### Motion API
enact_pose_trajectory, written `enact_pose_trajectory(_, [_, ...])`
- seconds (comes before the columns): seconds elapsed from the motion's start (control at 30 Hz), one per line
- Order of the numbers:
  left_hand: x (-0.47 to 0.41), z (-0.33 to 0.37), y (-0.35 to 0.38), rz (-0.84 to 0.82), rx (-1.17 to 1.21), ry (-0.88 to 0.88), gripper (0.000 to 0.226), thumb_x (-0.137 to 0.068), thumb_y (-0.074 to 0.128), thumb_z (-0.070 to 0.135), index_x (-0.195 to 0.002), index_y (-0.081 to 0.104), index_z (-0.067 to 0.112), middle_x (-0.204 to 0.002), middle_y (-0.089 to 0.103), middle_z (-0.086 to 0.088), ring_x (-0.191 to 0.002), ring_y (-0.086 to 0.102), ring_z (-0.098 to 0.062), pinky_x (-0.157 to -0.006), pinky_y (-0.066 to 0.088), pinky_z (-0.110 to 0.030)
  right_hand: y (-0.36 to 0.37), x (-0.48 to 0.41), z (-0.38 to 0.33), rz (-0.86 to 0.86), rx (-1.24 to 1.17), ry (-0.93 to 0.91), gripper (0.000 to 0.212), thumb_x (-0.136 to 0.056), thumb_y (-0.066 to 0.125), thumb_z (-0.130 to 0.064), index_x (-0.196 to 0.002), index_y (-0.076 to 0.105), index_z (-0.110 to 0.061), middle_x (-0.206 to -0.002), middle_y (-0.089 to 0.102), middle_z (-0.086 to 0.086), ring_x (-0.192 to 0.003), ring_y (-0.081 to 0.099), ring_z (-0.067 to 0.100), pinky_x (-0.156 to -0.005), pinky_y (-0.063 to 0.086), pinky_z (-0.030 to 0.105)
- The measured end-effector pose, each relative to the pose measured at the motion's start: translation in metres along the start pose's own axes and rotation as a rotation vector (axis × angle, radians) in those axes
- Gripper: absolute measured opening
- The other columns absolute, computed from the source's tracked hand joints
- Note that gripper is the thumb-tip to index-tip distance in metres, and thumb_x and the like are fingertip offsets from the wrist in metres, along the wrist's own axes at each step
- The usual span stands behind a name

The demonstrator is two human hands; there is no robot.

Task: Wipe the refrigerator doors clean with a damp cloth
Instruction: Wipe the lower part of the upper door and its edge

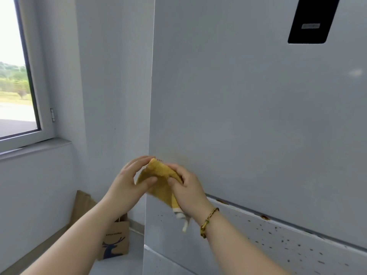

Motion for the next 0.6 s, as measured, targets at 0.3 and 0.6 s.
enact_pose_trajectory(0.3, [0.003, -0.073, 0.046, 0.108, 0.262, -0.529, 0.052, -0.094, 0.045, 0.013, -0.143, 0.025, 0.015, -0.146, 0.033, -0.007, -0.134, 0.031, -0.023, -0.105, 0.028, -0.036, -0.05, 0.079, 0.039, 0.25, -0.517, 0.297, 0.027, -0.092, 0.046, -0.004, -0.09, 0.064, -0.025, -0.086, 0.071, -0.001, -0.075, 0.069, 0.011, -0.064, 0.057, 0.022])
enact_pose_trajectory(0.6, [-0.01, -0.096, 0.072, -0.007, 0.481, -0.69, 0.042, -0.089, 0.048, -0.001, -0.13, 0.041, 0.005, -0.124, 0.052, -0.013, -0.094, 0.047, -0.022, -0.083, 0.036, -0.03, -0.106, 0.146, 0.05, 0.597, -0.391, 0.319, 0.029, -0.091, 0.048, -0.006, -0.085, 0.063, -0.03, -0.078, 0.071, -0.009, -0.072, 0.067, 0.008, -0.059, 0.055, 0.018])
Point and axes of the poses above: each hand's wrist, its own x-axis away from the middle knuckle, its own y-axis out of the palm, z = x × y, the point moved 5 cm from there along -x, towards the middle knuckle
